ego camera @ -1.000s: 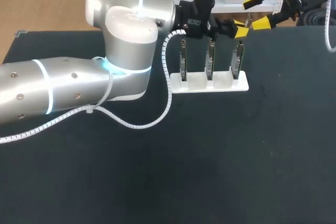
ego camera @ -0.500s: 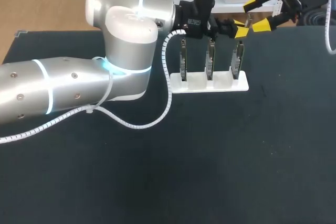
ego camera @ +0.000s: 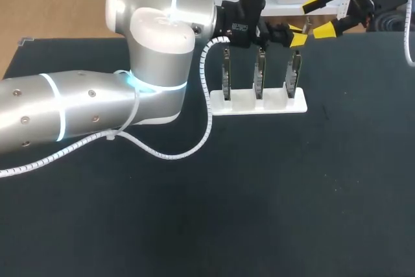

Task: Pick up the optical module with the left hand, and insert it into the network port with the right hand.

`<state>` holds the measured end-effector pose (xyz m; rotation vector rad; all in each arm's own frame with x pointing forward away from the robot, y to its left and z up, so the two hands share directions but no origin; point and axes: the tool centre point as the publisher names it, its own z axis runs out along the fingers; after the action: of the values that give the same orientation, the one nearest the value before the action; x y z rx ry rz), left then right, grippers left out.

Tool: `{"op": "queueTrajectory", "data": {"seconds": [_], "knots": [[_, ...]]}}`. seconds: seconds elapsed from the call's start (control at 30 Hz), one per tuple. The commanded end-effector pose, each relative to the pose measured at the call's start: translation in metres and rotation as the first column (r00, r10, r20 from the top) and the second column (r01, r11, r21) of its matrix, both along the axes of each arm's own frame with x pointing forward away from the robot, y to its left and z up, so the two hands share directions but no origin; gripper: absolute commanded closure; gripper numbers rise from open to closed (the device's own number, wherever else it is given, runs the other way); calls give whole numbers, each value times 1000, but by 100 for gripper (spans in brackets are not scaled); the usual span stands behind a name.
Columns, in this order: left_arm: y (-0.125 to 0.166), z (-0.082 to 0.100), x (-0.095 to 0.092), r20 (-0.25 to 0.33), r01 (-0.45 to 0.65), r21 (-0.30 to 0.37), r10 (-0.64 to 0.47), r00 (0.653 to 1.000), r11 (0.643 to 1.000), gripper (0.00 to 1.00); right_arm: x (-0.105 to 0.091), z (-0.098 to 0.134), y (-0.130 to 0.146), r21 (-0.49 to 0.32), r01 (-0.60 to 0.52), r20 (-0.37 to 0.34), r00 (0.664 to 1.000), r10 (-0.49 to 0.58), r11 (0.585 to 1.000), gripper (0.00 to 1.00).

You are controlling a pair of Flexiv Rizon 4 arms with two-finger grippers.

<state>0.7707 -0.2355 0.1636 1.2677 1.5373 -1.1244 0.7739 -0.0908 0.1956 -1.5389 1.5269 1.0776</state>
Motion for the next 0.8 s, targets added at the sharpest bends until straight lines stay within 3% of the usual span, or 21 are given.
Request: {"op": "queueTrajectory", "data": {"seconds": [0.03,0.07,0.8], "knots": [[1,0,-1,2,-2,0,2,1000,1000,100,-2,0,1,2,-2,9,1000,2,1000,80],[1,0,-1,2,-2,0,2,1000,1000,100,-2,0,2,2,-3,10,1000,3,1000,100],[1,0,-1,2,-2,0,2,1000,1000,100,1,-1,3,-8,-1,12,1000,1,1000,100]]}}
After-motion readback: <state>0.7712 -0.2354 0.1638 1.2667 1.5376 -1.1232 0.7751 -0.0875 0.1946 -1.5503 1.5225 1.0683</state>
